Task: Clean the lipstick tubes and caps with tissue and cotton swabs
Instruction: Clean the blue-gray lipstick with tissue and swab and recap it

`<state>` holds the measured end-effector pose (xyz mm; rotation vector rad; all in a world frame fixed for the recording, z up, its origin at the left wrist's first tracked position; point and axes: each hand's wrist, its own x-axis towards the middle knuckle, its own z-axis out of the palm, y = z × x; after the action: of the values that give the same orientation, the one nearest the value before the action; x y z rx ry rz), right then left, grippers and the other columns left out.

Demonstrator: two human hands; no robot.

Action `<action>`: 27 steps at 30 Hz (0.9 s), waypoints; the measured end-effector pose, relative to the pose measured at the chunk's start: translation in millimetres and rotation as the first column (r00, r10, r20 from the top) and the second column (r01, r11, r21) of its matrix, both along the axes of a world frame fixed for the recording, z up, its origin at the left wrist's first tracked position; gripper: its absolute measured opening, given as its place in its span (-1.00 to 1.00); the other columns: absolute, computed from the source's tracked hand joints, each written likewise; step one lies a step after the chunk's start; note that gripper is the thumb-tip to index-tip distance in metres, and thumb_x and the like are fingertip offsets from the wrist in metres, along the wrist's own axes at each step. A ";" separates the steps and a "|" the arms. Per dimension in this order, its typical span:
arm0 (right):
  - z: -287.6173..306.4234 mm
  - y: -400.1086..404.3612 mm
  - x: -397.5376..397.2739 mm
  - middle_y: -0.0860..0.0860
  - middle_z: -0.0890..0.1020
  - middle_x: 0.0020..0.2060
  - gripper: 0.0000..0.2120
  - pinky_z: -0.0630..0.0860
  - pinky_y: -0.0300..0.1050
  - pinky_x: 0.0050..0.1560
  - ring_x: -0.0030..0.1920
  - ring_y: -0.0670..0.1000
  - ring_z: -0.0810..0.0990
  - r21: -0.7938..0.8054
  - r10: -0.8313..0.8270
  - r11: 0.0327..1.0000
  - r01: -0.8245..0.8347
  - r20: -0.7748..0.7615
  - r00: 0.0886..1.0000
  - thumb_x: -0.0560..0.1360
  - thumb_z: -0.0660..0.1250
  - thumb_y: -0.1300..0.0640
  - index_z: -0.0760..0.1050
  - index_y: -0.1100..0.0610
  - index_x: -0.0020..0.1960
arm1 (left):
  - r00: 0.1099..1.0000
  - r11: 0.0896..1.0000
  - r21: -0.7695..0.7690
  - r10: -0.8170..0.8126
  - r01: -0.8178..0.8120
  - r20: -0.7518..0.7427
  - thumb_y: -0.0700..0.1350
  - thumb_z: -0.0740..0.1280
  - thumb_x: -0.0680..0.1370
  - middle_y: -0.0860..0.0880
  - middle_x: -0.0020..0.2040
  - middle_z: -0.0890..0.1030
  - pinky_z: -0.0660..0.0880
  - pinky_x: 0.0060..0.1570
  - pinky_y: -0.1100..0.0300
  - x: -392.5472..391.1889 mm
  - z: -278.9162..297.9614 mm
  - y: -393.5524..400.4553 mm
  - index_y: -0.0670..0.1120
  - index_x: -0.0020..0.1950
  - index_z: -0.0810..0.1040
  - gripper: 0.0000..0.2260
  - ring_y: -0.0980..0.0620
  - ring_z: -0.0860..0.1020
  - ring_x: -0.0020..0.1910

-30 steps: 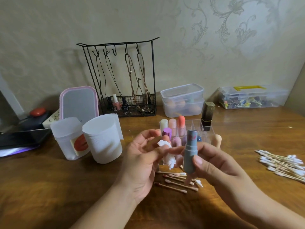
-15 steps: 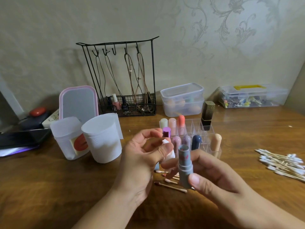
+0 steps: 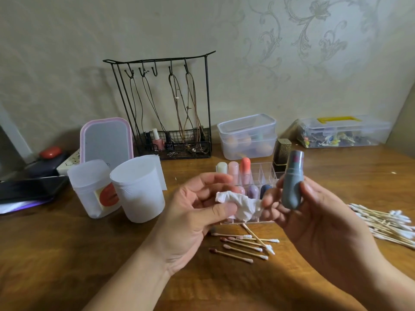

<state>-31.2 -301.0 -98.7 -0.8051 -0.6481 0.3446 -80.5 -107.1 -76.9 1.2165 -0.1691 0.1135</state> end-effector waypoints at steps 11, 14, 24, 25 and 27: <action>0.2 -1.2 -7.1 0.27 0.63 -0.13 -0.49 0.54 -0.08 -0.18 -0.19 0.15 0.56 -0.270 -0.217 0.925 0.267 0.199 0.956 0.36 0.49 -0.20 0.58 0.24 -0.01 | 0.986 0.986 0.058 0.162 -0.159 -0.038 -0.08 0.45 0.27 -0.06 -0.28 0.63 0.54 -0.34 0.24 -0.4 -2.3 -1.9 -0.02 -0.26 0.68 -0.91 0.07 0.59 -0.30; 3.3 -1.3 -18.3 0.19 0.66 -0.04 -0.52 0.55 -0.16 -0.10 -0.08 0.14 0.60 -0.244 -0.273 0.898 0.367 0.344 0.898 0.39 0.43 -0.23 0.60 0.18 0.01 | 0.983 0.973 0.140 0.186 -0.184 -0.005 -0.05 0.46 0.28 -0.09 -0.24 0.66 0.56 -0.29 0.22 0.0 -2.8 -3.9 -0.05 -0.20 0.67 -0.85 0.03 0.61 -0.28; 5.4 -2.8 -11.2 0.27 0.66 -0.05 -0.59 0.55 -0.19 -0.03 -0.02 0.09 0.62 -0.202 -0.203 0.949 0.241 0.193 0.960 0.39 0.45 -0.15 0.62 0.21 -0.04 | 0.999 0.963 0.266 -0.039 0.040 -0.009 -0.35 0.46 0.30 -0.09 -0.08 0.68 0.53 -0.17 0.27 -2.9 -3.9 -1.8 -0.04 0.03 0.64 -0.64 0.08 0.62 -0.10; 5.1 -2.7 -10.2 0.28 0.65 -0.05 -0.61 0.56 -0.18 -0.02 -0.01 0.10 0.62 -0.191 -0.202 0.953 0.235 0.177 0.963 0.39 0.45 -0.13 0.62 0.21 -0.04 | 0.998 0.955 0.289 -0.064 0.065 -0.013 -0.36 0.43 0.31 -0.08 -0.06 0.68 0.52 -0.15 0.28 -3.3 -4.4 -1.4 -0.04 0.06 0.63 -0.62 0.09 0.61 -0.09; 4.7 -1.5 -9.3 0.27 0.65 -0.06 -0.62 0.56 -0.19 -0.01 0.00 0.07 0.64 -0.175 -0.200 0.958 0.228 0.164 0.966 0.40 0.46 -0.11 0.62 0.22 -0.04 | 0.993 0.953 0.277 -0.115 0.118 -0.027 -0.34 0.41 0.33 -0.07 -0.02 0.67 0.51 -0.13 0.28 -4.5 -5.2 -0.9 -0.04 0.12 0.60 -0.60 0.08 0.60 -0.05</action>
<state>-40.5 -302.5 -93.9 -1.0843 -0.6618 0.1526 -85.0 -108.0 -82.1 1.4844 -0.2540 -0.0214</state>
